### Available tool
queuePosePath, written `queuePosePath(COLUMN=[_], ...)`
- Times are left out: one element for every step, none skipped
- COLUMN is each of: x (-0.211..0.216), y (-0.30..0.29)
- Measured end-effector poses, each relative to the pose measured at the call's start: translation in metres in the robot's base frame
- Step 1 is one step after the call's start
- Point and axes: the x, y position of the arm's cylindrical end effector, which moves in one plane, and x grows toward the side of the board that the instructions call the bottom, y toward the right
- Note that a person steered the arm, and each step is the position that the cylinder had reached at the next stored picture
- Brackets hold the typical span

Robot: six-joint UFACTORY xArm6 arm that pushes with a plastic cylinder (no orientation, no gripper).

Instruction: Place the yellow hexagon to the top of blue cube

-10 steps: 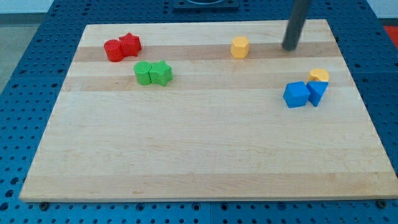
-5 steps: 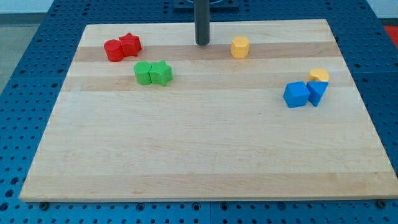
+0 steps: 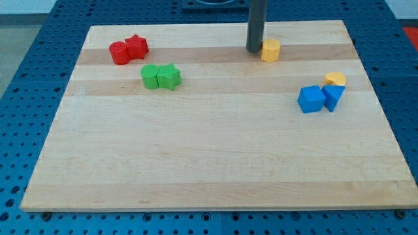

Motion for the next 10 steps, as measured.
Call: queuePosePath(x=[0.000, 0.022, 0.032, -0.001, -0.020, 0.005, 0.040, 0.062, 0.065, 0.019], y=[0.014, 0.021, 0.030, 0.030, 0.034, 0.035, 0.035, 0.035, 0.034, 0.026])
